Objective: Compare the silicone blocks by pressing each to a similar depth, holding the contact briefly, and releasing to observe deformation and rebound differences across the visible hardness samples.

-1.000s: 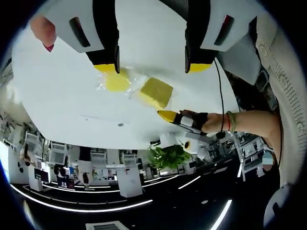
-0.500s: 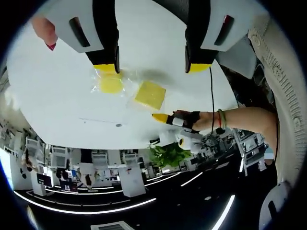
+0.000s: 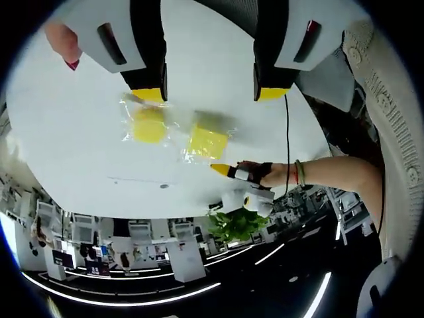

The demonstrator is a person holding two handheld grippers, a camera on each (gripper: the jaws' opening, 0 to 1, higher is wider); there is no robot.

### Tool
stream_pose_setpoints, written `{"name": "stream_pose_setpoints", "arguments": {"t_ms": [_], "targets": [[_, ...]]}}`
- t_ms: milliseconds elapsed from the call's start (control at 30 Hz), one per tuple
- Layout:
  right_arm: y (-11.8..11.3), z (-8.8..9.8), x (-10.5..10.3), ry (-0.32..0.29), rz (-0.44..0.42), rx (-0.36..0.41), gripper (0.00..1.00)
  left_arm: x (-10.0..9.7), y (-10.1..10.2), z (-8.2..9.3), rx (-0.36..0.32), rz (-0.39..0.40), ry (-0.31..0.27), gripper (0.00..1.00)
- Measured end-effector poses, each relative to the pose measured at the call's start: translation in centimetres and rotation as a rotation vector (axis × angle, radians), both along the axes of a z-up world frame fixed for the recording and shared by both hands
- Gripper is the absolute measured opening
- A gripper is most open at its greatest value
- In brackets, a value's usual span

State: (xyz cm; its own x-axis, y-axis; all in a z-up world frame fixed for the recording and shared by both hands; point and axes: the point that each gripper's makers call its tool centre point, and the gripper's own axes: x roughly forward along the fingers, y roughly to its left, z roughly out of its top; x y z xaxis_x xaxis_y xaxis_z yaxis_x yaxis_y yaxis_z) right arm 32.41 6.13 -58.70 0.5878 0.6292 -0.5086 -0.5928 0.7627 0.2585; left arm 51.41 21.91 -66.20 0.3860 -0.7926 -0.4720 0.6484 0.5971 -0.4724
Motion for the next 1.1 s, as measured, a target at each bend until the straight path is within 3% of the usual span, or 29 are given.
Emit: {"name": "stream_pose_setpoints", "arguments": {"t_ms": [567,1100], "targets": [[-0.1,-0.9,0.6,0.036,-0.009,-0.005,0.48,1.9,1.1,-4.2,0.078,0.007,0.065,0.00],[-0.6,-1.2,0.5,0.051,-0.028,0.006,0.48,3.2,1.1,-5.2,0.098,0.013,0.035,0.00]]}}
